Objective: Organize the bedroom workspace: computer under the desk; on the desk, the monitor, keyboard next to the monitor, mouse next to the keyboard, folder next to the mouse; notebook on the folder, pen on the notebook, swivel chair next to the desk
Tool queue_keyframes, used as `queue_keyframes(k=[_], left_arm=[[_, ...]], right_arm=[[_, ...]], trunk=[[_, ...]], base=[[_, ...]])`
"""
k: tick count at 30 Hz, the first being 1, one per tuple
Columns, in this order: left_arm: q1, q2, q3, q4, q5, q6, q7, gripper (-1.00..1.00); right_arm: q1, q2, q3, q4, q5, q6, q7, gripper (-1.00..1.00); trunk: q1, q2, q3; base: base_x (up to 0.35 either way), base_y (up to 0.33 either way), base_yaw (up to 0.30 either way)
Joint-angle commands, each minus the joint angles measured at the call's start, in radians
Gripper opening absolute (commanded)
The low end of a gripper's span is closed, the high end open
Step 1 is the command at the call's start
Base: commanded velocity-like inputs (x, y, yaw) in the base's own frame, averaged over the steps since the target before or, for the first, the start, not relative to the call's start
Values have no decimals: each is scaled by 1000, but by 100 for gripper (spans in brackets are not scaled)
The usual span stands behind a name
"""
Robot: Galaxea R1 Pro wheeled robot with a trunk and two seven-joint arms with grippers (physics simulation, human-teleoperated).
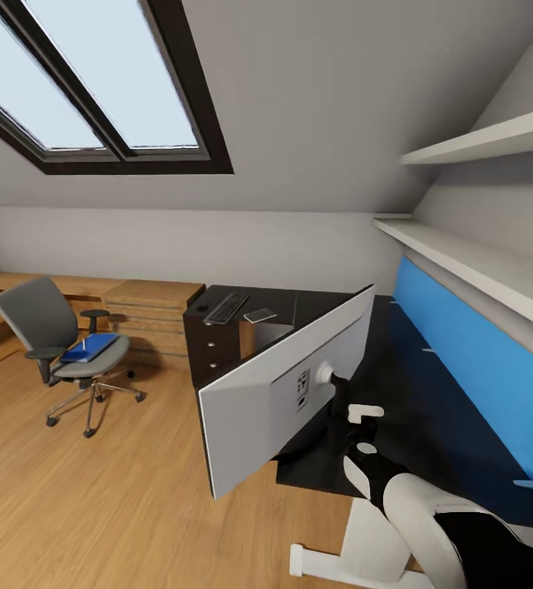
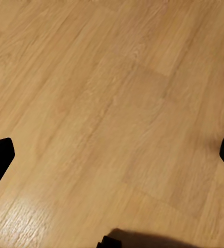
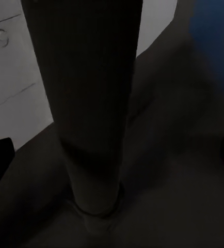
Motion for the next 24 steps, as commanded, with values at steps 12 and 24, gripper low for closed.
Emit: queue_keyframes(k=[12,24], left_arm=[[-1,1,-10,0,6,-4,4,100],[-1,1,-9,0,6,-4,5,100]], right_arm=[[-1,1,1,1,1,-3,-3,100],[-1,0,0,0,0,-4,-3,100]], trunk=[[1,-1,-1],[1,-1,-1]], base=[[6,45,0],[118,0,0]])
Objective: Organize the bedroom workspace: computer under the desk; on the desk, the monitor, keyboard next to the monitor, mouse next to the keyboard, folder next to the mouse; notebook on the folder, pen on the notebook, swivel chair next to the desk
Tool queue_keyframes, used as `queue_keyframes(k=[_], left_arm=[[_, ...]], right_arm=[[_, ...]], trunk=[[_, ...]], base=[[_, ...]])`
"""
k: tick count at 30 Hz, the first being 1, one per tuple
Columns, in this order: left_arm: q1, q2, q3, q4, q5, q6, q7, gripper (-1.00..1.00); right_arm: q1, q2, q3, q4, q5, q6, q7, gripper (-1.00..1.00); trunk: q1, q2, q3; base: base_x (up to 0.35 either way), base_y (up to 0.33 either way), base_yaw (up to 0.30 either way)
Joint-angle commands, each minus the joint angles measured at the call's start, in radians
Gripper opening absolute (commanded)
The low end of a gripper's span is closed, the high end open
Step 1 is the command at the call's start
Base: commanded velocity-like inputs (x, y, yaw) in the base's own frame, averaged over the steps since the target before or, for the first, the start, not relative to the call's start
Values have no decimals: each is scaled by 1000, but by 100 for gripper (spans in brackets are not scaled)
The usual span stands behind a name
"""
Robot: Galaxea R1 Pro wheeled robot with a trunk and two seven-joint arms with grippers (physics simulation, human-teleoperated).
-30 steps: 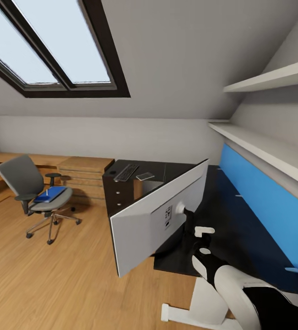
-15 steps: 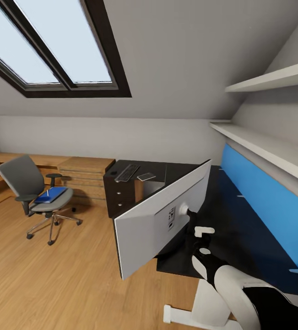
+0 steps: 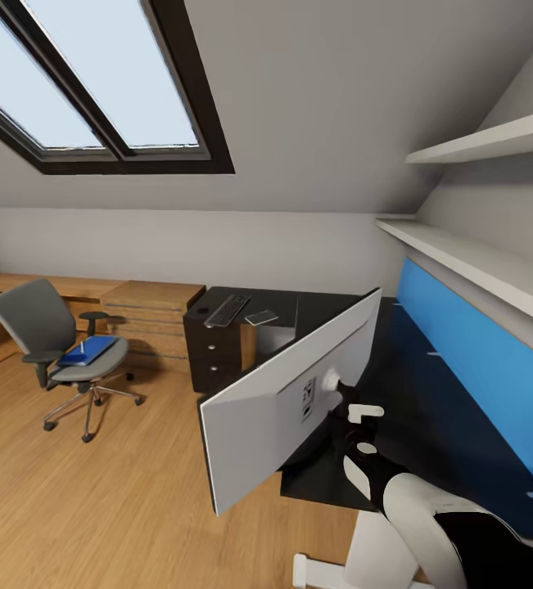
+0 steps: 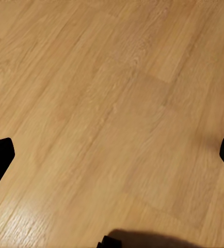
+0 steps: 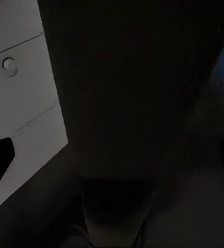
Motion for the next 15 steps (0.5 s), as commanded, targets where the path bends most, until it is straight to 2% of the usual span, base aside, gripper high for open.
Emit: queue_keyframes(k=[1,9,10,15], left_arm=[[-1,1,-8,0,7,-4,4,100],[-1,1,-8,1,7,-4,4,100],[-1,1,-8,1,8,-4,4,100],[-1,1,-8,0,8,-4,4,100]], right_arm=[[-1,1,1,1,-1,-3,-3,100],[-1,0,0,1,-1,-4,-3,100],[-1,0,0,1,-1,-3,-3,-100],[-1,-1,0,1,-1,0,-3,-100]], trunk=[[1,-1,-1],[1,-1,-1],[1,-1,-1],[1,-1,-1]], base=[[129,0,0],[30,0,0],[5,0,0],[1,0,0]])
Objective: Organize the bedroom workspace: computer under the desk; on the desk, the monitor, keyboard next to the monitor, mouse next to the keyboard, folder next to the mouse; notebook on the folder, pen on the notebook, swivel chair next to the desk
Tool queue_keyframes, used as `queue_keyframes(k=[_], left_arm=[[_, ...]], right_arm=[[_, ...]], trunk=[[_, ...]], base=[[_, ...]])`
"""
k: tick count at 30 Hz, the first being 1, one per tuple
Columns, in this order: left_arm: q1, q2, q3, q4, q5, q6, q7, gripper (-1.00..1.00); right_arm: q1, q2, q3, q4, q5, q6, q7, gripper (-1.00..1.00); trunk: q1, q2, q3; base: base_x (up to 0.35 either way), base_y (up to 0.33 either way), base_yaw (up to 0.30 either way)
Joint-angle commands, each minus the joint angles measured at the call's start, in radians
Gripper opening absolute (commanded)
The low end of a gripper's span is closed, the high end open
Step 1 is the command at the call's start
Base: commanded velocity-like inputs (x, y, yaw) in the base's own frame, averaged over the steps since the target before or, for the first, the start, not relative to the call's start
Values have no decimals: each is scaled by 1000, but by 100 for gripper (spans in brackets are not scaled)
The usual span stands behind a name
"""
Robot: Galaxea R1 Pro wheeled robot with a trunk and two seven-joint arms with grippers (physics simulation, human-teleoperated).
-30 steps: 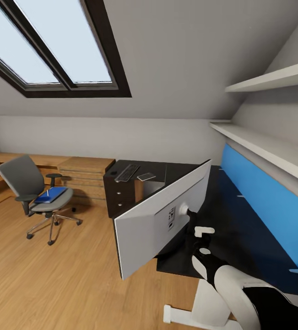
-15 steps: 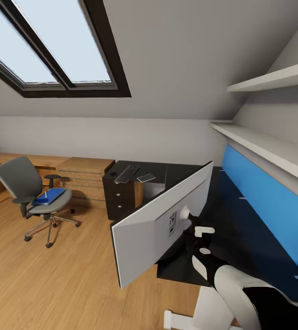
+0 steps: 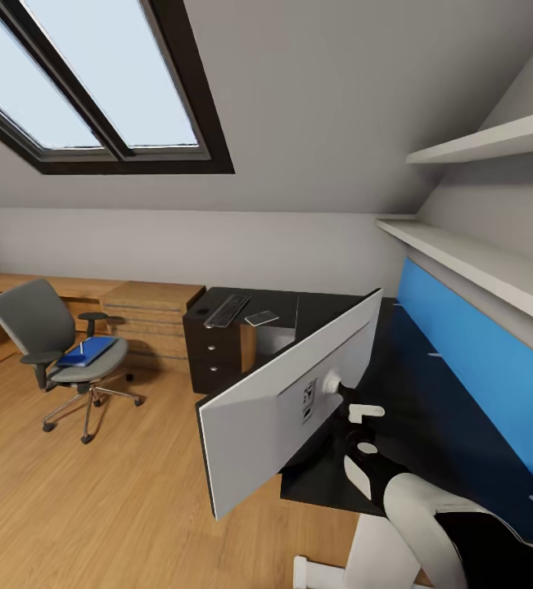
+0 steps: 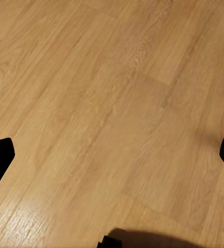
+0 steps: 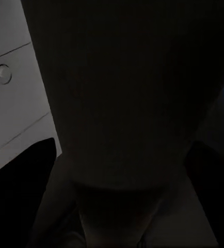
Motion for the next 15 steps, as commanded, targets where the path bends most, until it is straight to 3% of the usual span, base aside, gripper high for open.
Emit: queue_keyframes(k=[1,15], left_arm=[[-1,1,-8,0,8,-4,4,100],[-1,2,-7,1,9,-3,4,100]], right_arm=[[0,-1,3,1,-2,-3,-2,-100],[0,-13,2,0,-2,-6,-1,-100]], trunk=[[1,-1,-1],[1,-1,-1]], base=[[0,0,0],[0,0,0]])
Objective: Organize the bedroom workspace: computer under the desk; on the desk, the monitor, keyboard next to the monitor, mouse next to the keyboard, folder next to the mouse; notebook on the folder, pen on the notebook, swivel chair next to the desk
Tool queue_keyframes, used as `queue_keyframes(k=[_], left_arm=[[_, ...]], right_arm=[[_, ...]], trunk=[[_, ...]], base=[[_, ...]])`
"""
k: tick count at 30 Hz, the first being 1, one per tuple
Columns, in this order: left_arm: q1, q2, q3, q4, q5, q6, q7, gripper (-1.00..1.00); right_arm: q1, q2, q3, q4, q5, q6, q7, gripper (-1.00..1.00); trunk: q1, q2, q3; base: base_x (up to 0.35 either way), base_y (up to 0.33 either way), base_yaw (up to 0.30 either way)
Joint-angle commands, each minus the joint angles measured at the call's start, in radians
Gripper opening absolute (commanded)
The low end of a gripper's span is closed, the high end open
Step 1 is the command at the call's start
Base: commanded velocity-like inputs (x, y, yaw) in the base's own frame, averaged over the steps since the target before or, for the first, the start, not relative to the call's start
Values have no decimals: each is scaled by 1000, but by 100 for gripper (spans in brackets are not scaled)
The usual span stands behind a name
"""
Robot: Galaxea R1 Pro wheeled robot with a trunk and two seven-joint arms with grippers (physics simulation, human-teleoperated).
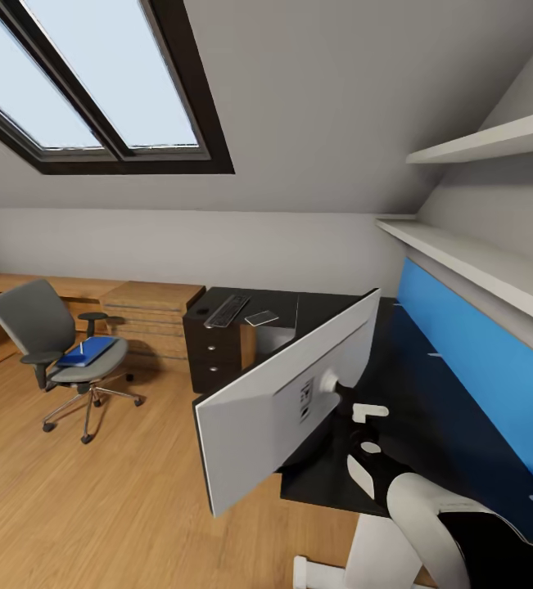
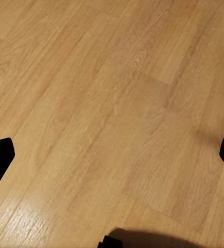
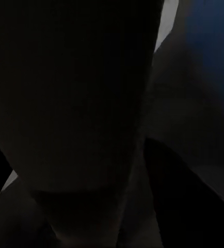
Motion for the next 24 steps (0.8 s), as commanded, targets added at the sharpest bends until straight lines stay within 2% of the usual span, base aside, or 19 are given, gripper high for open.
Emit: queue_keyframes(k=[1,11,24], left_arm=[[-1,1,-9,1,8,-4,4,100],[-1,2,-8,1,11,-4,5,100],[-1,2,-6,1,11,-4,5,100]], right_arm=[[0,0,7,2,-1,-2,1,-100],[-1,0,7,2,-1,-4,1,-100],[0,-1,7,0,-1,-4,1,-100]], trunk=[[1,-1,-1],[1,-1,-1],[1,-1,-1]], base=[[0,0,0],[0,-22,0],[0,-271,0]])
